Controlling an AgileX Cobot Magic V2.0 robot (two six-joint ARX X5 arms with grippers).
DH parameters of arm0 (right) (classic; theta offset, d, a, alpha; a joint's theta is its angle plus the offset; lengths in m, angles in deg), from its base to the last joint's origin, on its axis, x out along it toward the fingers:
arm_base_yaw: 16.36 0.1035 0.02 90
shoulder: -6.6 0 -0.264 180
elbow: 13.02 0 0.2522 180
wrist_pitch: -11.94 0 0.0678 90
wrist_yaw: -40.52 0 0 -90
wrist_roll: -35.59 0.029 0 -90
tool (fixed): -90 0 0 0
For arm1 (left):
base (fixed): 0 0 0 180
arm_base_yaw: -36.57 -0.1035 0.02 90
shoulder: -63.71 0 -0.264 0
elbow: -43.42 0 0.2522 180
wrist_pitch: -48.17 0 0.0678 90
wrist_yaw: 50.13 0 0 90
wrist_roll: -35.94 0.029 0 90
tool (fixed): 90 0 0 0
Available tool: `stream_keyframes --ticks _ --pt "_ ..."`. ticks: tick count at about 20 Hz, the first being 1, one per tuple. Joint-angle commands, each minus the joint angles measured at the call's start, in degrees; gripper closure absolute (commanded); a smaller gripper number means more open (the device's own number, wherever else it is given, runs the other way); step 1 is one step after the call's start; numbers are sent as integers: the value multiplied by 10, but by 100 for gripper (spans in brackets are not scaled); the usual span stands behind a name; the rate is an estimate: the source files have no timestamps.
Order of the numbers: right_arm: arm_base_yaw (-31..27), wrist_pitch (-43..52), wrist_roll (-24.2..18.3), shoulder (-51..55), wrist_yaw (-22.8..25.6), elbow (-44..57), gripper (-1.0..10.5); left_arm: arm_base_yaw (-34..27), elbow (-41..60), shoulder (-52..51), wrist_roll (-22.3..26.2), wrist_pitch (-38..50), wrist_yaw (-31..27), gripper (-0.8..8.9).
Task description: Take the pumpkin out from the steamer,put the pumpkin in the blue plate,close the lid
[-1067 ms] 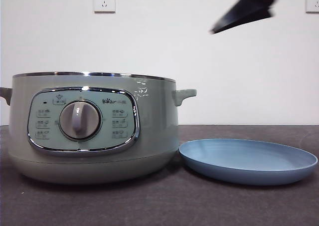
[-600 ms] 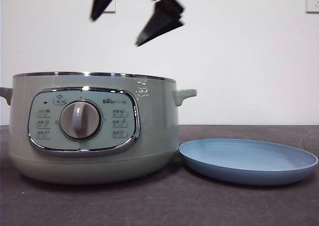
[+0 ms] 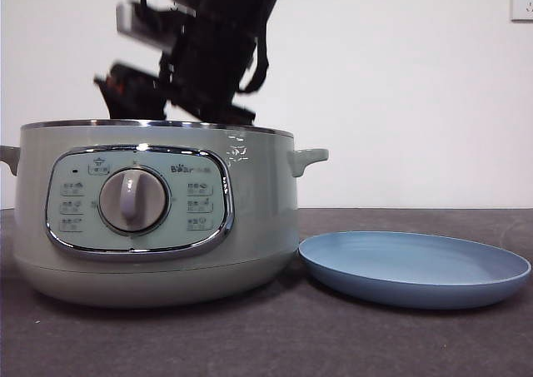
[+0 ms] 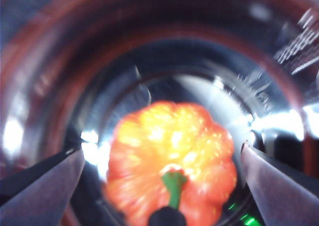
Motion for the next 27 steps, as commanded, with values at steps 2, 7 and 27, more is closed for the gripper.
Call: stream_keyframes --ticks 2,7,27 --pt "2 5 -7 -27 3 -1 455 0 -9 -7 4 24 -5 821" --pt "2 11 0 -26 16 -2 957 0 -9 -7 4 24 -5 822" --pt "-136 -161 179 369 181 219 957 0 -9 86 5 78 91 821"
